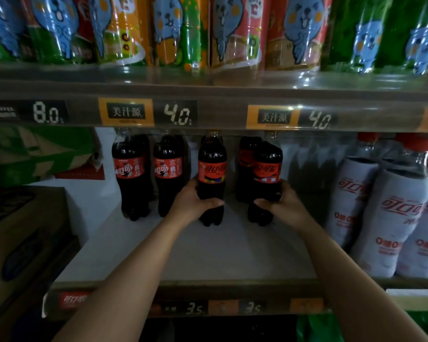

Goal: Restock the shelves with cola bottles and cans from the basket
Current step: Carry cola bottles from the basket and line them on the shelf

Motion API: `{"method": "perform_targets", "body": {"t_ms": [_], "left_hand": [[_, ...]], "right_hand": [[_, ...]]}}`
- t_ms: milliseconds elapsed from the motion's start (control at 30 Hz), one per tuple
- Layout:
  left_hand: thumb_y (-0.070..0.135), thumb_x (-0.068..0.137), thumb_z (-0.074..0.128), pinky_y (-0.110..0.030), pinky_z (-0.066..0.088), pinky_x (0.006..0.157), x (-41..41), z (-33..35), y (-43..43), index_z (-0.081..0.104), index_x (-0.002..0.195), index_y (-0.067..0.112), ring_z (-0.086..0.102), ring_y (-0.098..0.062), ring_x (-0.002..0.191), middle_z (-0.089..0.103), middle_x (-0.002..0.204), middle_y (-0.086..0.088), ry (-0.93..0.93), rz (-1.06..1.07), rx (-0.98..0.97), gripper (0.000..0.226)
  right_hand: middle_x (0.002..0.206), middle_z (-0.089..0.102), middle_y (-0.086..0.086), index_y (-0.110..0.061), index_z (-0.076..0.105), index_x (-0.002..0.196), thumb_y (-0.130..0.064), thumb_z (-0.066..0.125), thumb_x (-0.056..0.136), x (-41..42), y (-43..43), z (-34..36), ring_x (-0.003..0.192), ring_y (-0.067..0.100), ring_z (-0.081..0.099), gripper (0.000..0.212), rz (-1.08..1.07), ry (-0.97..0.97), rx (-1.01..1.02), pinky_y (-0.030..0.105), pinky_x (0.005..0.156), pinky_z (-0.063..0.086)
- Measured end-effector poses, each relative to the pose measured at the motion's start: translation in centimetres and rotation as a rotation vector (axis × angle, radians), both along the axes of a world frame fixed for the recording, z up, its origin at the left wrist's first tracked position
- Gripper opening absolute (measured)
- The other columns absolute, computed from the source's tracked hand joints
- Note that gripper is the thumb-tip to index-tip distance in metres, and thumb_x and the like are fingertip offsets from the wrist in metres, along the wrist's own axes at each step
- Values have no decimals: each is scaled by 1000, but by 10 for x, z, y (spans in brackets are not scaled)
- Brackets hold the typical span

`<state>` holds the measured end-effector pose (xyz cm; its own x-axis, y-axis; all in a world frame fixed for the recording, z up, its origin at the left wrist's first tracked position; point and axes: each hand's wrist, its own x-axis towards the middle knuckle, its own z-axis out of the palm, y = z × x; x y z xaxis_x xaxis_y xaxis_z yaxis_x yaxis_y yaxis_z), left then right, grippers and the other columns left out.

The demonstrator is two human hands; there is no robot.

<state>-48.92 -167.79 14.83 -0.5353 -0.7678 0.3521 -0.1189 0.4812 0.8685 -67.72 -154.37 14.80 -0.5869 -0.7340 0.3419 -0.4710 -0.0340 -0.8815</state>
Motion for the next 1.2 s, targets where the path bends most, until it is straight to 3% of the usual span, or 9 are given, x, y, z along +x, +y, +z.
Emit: {"method": "perform_targets", "body": {"t_ms": [200, 300, 433, 567, 700, 933, 1000, 1100, 1200], "left_hand": [[7, 77, 78, -21, 42, 87, -8, 5, 3, 50, 129, 9, 58, -12, 107, 60, 111, 1, 1, -30, 36, 60], [3, 80, 74, -23, 43, 91, -11, 3, 4, 49, 130, 5, 59, -21, 115, 63, 117, -8, 20, -22, 62, 55], [5, 86, 68, -22, 37, 95, -13, 1, 6, 44, 136, 7, 52, -12, 116, 58, 121, -2, 19, -10, 93, 56], [7, 90, 64, -25, 34, 100, -15, -2, 6, 43, 139, 9, 49, -19, 128, 56, 134, -8, 17, -9, 117, 53], [8, 92, 60, -23, 31, 98, -17, -3, 8, 40, 142, 11, 44, -12, 125, 53, 134, -5, 40, -9, 143, 54], [3, 93, 57, -25, 35, 97, -18, -6, 9, 42, 139, 8, 48, -10, 117, 55, 129, -5, 84, -22, 157, 48], [4, 94, 57, -25, 35, 98, -18, -7, 9, 41, 140, 8, 46, -9, 115, 54, 129, -5, 89, -24, 163, 49], [7, 94, 57, -27, 35, 100, -19, -9, 8, 39, 141, 11, 46, -12, 121, 53, 130, -4, 84, -10, 156, 50], [9, 94, 57, -28, 35, 98, -20, -12, 6, 39, 139, 12, 47, -13, 120, 53, 122, 0, 81, 6, 151, 49]], "right_hand": [[129, 55, 8, -7, 39, 139, -5, 72, 82, -2, -13, -1, 120, 20, 51, 66, 20, -25, 1, 26, 93, 39], [135, 54, 9, -8, 38, 141, -5, 71, 83, 0, -17, -5, 127, 23, 50, 67, 28, -67, -32, 26, 95, 39], [137, 53, 11, -7, 36, 143, -3, 69, 84, 1, -18, -8, 127, 25, 50, 67, 46, -96, -56, 28, 97, 40], [137, 52, 12, -6, 37, 142, 0, 66, 87, 2, -17, -9, 127, 23, 49, 63, 70, -89, -57, 24, 96, 38], [137, 51, 9, -8, 36, 143, 0, 61, 90, 2, -17, -8, 127, 19, 46, 59, 95, -88, -45, 20, 94, 37], [140, 50, 11, -9, 35, 145, 0, 57, 92, 2, -20, -11, 131, 25, 46, 58, 134, -128, -49, 35, 106, 39], [138, 51, 11, -8, 37, 143, 1, 57, 92, 3, -20, -13, 128, 22, 48, 56, 151, -133, -56, 28, 101, 41], [116, 57, -6, -12, 41, 128, 3, 70, 82, 6, -18, -14, 103, 6, 56, 57, 174, -125, -64, 6, 75, 46], [112, 52, -5, -4, 39, 133, 5, 77, 74, 4, -20, -16, 109, 10, 52, 71, 133, -25, -75, 3, 72, 45]]}}
